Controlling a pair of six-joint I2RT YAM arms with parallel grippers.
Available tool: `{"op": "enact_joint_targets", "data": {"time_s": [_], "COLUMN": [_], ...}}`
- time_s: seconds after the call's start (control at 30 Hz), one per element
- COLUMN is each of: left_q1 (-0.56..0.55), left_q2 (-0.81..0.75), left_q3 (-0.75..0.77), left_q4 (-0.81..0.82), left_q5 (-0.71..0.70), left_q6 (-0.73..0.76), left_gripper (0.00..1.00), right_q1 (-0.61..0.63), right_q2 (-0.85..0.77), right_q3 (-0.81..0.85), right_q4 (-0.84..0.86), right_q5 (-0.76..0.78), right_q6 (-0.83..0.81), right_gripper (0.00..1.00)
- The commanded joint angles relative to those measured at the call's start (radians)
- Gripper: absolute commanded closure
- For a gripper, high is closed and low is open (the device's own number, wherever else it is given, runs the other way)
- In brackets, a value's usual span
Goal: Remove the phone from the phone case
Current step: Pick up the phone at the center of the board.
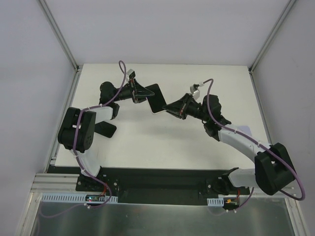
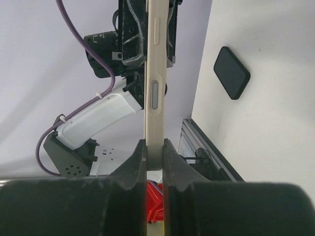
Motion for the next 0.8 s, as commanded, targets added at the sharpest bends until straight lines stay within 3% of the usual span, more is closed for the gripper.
{"op": "enact_joint_targets", "data": {"time_s": [0.0,0.33,0.77], "left_q1": [-0.003,-0.003,-0.015], "left_q2": [-0.048,-0.092,-0.236], "left_q3": [-0.005,-0.029,-0.015], "left_q4": [0.122,-0.007,-0.314], "left_q5": [0.025,0.034,0.068], "left_q6": [-0.021,0.005,0.107], "left_gripper": [1.00,1.00,1.00], "right_q1": [0.024,0.065,0.065], "right_q2": [0.033,0.102,0.083], "right_q3": [0.074,0.157,0.155], "right_q4": [0.366,0.788,0.674], "right_q5": [-0.174,-0.459,-0.625], "right_q6": [-0.028,0.037,-0.135], "right_gripper": [0.99,0.99,0.99]}}
